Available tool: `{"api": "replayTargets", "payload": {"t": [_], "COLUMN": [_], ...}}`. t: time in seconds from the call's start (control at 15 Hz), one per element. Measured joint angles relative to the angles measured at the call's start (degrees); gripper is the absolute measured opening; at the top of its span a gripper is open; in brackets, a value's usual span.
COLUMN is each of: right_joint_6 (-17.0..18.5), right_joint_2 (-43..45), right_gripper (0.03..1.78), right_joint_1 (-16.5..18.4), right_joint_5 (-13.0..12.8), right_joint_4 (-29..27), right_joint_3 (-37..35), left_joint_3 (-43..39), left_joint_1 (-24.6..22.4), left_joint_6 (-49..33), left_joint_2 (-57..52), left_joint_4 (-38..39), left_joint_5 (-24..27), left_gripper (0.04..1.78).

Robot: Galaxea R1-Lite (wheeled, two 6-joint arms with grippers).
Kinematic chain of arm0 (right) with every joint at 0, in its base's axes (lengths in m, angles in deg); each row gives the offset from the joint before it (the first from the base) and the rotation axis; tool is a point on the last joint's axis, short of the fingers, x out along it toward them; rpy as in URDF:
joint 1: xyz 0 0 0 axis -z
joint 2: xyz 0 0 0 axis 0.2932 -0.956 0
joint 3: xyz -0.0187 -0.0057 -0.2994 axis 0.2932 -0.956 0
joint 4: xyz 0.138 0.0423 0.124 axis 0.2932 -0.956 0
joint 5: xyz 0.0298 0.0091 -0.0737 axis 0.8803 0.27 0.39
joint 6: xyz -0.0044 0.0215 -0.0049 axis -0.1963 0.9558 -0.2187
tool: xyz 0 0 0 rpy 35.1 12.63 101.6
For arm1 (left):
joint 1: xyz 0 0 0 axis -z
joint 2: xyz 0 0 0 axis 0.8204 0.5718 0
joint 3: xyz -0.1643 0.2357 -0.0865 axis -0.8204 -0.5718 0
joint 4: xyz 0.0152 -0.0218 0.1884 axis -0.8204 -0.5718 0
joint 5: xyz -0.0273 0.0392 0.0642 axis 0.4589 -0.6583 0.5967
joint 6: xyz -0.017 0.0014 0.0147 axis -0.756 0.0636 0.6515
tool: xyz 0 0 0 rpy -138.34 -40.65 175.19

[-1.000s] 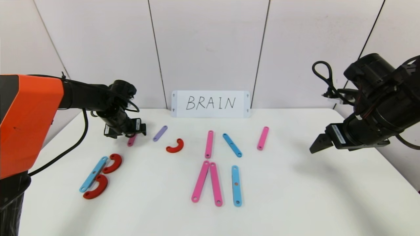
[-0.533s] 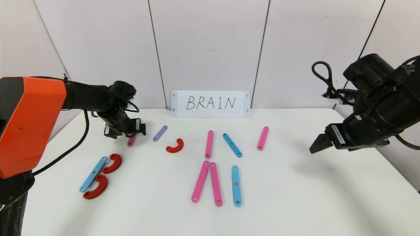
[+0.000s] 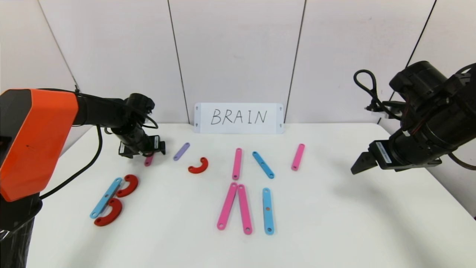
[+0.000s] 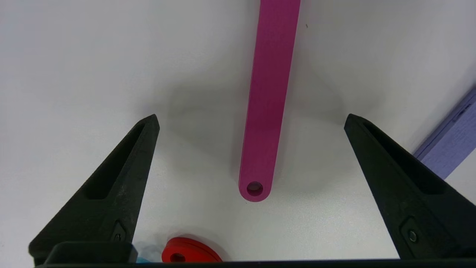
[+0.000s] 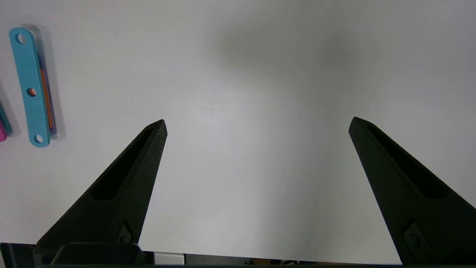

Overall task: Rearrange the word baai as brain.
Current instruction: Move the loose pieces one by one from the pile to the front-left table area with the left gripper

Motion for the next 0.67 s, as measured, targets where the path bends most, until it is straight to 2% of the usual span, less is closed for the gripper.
{"api": "replayTargets", "payload": {"t": [0.2,0.33,0.53,0.67], "right_joint_6": [0.0,0.0,0.0,0.0], "right_joint_2": [0.1,0.2,0.3,0.3], "right_gripper": [1.71,1.71,1.71,1.71], "right_joint_1": [0.0,0.1,0.1,0.1], "right_joint_5": [0.0,0.0,0.0,-0.1], "right_joint_4": [0.0,0.0,0.0,0.0], "right_joint_3": [0.0,0.0,0.0,0.0], "left_joint_3": [0.1,0.2,0.6,0.8], "left_joint_1": [0.0,0.0,0.0,0.0], "left_joint_6": [0.0,0.0,-0.1,-0.1], "left_joint_2": [0.2,0.2,0.5,0.6], "left_joint_4": [0.0,0.0,-0.2,-0.1], "left_joint_5": [0.1,0.1,0.1,0.1], "left_gripper": [1.74,1.68,1.39,1.05]}}
